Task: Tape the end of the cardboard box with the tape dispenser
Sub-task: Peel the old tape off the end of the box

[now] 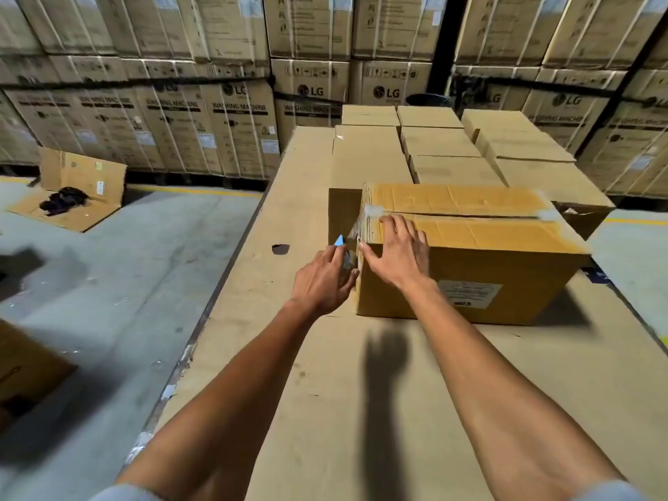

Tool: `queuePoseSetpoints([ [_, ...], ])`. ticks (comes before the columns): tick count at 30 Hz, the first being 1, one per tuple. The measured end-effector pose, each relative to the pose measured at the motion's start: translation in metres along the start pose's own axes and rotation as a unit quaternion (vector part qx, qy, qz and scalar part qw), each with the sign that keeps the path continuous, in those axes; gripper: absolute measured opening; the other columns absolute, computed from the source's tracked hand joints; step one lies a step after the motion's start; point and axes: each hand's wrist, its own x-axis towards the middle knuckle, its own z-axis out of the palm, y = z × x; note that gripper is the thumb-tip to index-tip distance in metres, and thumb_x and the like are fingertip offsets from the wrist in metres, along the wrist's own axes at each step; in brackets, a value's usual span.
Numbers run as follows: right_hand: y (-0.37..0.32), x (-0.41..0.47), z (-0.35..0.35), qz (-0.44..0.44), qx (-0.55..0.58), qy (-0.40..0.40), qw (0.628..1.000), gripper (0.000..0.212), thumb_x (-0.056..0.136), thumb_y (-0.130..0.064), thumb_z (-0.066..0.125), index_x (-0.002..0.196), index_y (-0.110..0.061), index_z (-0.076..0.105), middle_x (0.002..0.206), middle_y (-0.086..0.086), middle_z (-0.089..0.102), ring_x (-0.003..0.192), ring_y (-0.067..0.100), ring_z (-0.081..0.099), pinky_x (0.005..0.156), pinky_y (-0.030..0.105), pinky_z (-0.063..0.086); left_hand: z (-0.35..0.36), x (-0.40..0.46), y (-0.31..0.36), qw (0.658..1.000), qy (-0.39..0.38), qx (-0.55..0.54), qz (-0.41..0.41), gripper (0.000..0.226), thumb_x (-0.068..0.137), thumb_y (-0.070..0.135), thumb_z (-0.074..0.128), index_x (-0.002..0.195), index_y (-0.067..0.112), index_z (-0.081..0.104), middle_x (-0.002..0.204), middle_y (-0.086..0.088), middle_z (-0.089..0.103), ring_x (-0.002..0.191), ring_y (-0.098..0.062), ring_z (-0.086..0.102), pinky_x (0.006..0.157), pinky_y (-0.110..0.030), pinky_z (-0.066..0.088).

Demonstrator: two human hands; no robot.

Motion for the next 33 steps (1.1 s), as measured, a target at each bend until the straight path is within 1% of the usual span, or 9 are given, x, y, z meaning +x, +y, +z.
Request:
queuePoseSetpoints([
  [4, -0.017, 0.023, 0.007, 0.028, -0.003, -0.043, 0.999, 0.079, 0.096, -0.067, 0.055, 0.154, -0.015, 0.044, 0.159, 0.009, 0.048, 0.146, 0.028, 0.046, 0.117, 0.051, 0.041, 0.004, 0.019, -0.025, 1.000, -0.007, -0.010, 0.014, 0.062, 0.109, 0.059, 0.044, 0.158, 0.020, 0.039, 0.151, -0.006, 0.056, 0.128, -0.027, 0.060, 0.083, -0.045, 0.062],
  [9, -0.025, 0.026, 0.018, 0.063, -0.025, -0.088, 0.994, 0.066, 0.102, -0.052, 0.053, 0.156, -0.017, 0.039, 0.163, 0.010, 0.042, 0.149, 0.028, 0.041, 0.120, 0.049, 0.034, 0.007, 0.041, -0.050, 0.998, -0.034, -0.023, 0.044, 0.060, 0.110, 0.059, 0.044, 0.156, 0.021, 0.038, 0.149, -0.006, 0.055, 0.127, -0.027, 0.060, 0.086, -0.047, 0.063],
  [12, -0.026, 0.019, 0.018, 0.080, -0.032, -0.101, 0.991, 0.066, 0.103, -0.050, 0.050, 0.159, -0.018, 0.036, 0.165, 0.008, 0.038, 0.151, 0.027, 0.039, 0.122, 0.049, 0.032, 0.013, 0.051, -0.059, 0.997, -0.033, -0.028, 0.069, 0.058, 0.110, 0.059, 0.044, 0.153, 0.020, 0.040, 0.143, -0.006, 0.058, 0.122, -0.027, 0.062, 0.085, -0.046, 0.062],
  [16, -0.021, 0.006, 0.012, 0.085, -0.043, -0.097, 0.991, 0.069, 0.097, -0.047, 0.056, 0.157, -0.018, 0.037, 0.162, 0.007, 0.042, 0.147, 0.025, 0.043, 0.119, 0.048, 0.036, 0.027, 0.054, -0.063, 0.992, -0.064, -0.037, 0.105, 0.063, 0.109, 0.058, 0.046, 0.157, 0.018, 0.039, 0.145, -0.008, 0.057, 0.122, -0.029, 0.062, 0.089, -0.047, 0.060],
  [19, -0.015, -0.009, 0.008, 0.104, -0.066, -0.094, 0.988, 0.071, 0.090, -0.050, 0.054, 0.153, -0.019, 0.041, 0.156, 0.005, 0.049, 0.140, 0.024, 0.048, 0.114, 0.049, 0.038, 0.041, 0.049, -0.070, 0.987, -0.087, -0.048, 0.128, 0.065, 0.107, 0.059, 0.049, 0.157, 0.018, 0.040, 0.148, -0.008, 0.056, 0.123, -0.031, 0.062, 0.092, -0.050, 0.060],
  [24, -0.016, -0.015, 0.007, 0.123, -0.088, -0.090, 0.985, 0.069, 0.087, -0.044, 0.052, 0.150, -0.018, 0.041, 0.150, 0.007, 0.052, 0.132, 0.025, 0.050, 0.108, 0.049, 0.039, 0.063, 0.043, -0.083, 0.982, -0.103, -0.054, 0.150, 0.067, 0.103, 0.058, 0.058, 0.155, 0.019, 0.042, 0.150, -0.006, 0.054, 0.126, -0.033, 0.059, 0.094, -0.050, 0.056],
  [28, -0.020, 0.000, 0.012, 0.144, -0.093, -0.080, 0.982, 0.073, 0.089, -0.055, 0.051, 0.151, -0.019, 0.039, 0.151, 0.008, 0.050, 0.132, 0.027, 0.050, 0.105, 0.050, 0.042, 0.074, 0.040, -0.093, 0.981, -0.107, -0.063, 0.152, 0.076, 0.097, 0.051, 0.069, 0.157, 0.016, 0.041, 0.158, -0.006, 0.047, 0.132, -0.035, 0.054, 0.099, -0.050, 0.050],
  [31, -0.020, 0.016, 0.020, 0.161, -0.112, -0.084, 0.977, 0.083, 0.091, -0.070, 0.049, 0.155, -0.017, 0.037, 0.156, 0.009, 0.046, 0.135, 0.030, 0.048, 0.105, 0.051, 0.042, 0.083, 0.040, -0.097, 0.979, -0.110, -0.086, 0.146, 0.081, 0.093, 0.047, 0.076, 0.158, 0.014, 0.040, 0.161, -0.010, 0.044, 0.133, -0.038, 0.053, 0.101, -0.051, 0.050],
  [33, -0.020, 0.027, 0.027, 0.178, -0.121, -0.089, 0.972, 0.089, 0.092, -0.073, 0.051, 0.158, -0.016, 0.033, 0.160, 0.010, 0.043, 0.138, 0.033, 0.045, 0.107, 0.052, 0.040, 0.089, 0.042, -0.099, 0.976, -0.116, -0.101, 0.152, 0.082, 0.089, 0.043, 0.081, 0.155, 0.013, 0.042, 0.163, -0.013, 0.042, 0.133, -0.040, 0.053, 0.102, -0.052, 0.051],
])
